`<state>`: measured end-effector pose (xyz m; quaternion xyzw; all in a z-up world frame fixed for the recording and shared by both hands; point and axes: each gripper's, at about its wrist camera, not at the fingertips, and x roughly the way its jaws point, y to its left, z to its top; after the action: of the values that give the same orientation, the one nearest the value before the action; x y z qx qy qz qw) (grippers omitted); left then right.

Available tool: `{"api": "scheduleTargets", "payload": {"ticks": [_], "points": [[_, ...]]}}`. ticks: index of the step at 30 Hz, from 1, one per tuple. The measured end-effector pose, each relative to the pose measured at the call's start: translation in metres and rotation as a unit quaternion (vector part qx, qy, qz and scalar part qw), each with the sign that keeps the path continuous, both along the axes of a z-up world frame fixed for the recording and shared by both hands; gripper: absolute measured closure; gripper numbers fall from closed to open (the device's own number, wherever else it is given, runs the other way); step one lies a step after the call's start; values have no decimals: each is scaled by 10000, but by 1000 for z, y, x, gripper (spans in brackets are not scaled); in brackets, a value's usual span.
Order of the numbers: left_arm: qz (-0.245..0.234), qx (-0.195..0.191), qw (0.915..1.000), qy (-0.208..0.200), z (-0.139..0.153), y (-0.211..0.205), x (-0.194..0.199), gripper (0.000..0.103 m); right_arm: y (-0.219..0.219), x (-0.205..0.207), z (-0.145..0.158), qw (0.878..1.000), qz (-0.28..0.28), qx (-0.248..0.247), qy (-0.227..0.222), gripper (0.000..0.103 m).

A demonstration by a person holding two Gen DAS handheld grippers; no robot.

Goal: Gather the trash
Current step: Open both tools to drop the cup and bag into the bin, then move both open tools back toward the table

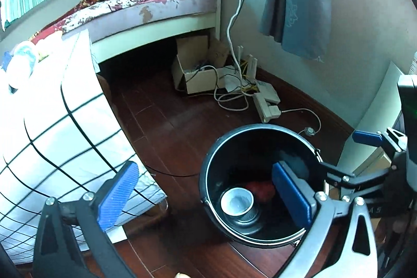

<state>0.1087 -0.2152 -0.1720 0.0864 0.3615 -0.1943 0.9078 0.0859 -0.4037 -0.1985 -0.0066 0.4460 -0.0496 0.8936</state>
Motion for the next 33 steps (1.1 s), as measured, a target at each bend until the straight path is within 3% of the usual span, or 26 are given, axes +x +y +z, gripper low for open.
{"api": "scheduleTargets", "payload": {"ticks": [15,23,33], "points": [[330,-112,9981,-505,45,21,-10,1,19,-16,45,9983,-78,-16,-576,1],[687,-240,9937,-854,74,52,-15,1,44,-11,81,9943,-10,40,-1062,1],[1344,-300,9841,-1122,98,108,-17,1,102,10,101,9902,453,193,-1307,1]]}}
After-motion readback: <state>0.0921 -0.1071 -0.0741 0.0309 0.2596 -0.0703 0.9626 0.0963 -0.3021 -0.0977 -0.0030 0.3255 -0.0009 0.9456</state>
